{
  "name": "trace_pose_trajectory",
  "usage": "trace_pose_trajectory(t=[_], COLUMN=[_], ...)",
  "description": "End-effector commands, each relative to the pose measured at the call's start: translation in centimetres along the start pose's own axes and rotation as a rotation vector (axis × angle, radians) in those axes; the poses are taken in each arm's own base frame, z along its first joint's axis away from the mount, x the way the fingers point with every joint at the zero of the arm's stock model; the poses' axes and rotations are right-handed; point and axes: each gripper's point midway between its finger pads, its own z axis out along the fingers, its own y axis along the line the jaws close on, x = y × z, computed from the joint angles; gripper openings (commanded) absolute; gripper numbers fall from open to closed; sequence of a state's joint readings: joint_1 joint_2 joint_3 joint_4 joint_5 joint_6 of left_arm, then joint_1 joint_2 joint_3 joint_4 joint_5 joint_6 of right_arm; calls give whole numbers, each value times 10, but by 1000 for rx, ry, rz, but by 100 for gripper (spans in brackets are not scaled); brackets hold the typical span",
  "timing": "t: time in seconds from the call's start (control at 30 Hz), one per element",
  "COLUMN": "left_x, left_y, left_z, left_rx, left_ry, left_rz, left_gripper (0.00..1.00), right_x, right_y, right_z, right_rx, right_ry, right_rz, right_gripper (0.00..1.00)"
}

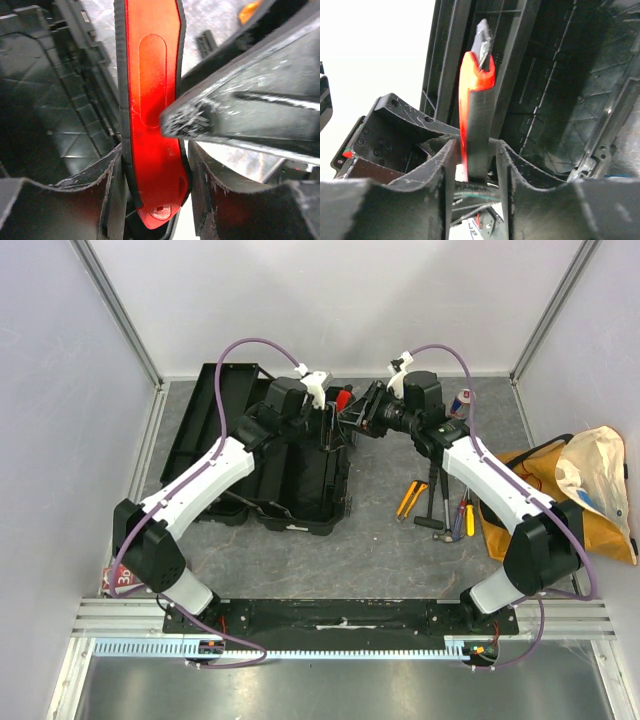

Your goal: Pack the tool kit

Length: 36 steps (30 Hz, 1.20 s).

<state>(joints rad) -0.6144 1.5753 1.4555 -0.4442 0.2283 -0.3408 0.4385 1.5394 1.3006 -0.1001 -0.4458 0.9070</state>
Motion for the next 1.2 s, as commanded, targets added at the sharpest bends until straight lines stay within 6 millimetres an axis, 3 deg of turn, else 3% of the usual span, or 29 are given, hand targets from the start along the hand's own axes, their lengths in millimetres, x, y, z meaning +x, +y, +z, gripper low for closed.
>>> trace_pose_trajectory(t=[0.0,0.1,0.23,0.43,0.53,0.67,0.8,1.03,1.17], left_x=[-41,-50,-64,-74,-72,-85,-81,-55,-54], left_y=[19,36,70,130,151,186,209,257,267], left_z=[-28,-39,-63,-103,-113,-125,-113,-95,-94], left_rx=[-140,-196,-255,-351,-323,-393,-394,-443,-454], left_ry=[-132,-151,-165,-164,-133,-141,-83,45,56], left_rz=[77,82,44,-5,14,-13,-7,-109,-118], left_gripper=[3,2,2,2,2,4,6,9,11], right_x=[-27,-40,-54,-54,-46,-37,-42,-51,-57], right_y=[13,5,-4,-28,-49,-74,-89,-104,-112], right_z=[-6,-13,-28,-26,-20,-20,-22,-21,-22], right_rx=[23,81,142,222,273,351,446,497,513], right_ry=[-89,-155,-248,-251,-217,-188,-178,-181,-194], right_rz=[-22,-26,-85,-102,-84,-81,-116,-103,-85], right_gripper=[60,85,96,96,95,95,94,93,93])
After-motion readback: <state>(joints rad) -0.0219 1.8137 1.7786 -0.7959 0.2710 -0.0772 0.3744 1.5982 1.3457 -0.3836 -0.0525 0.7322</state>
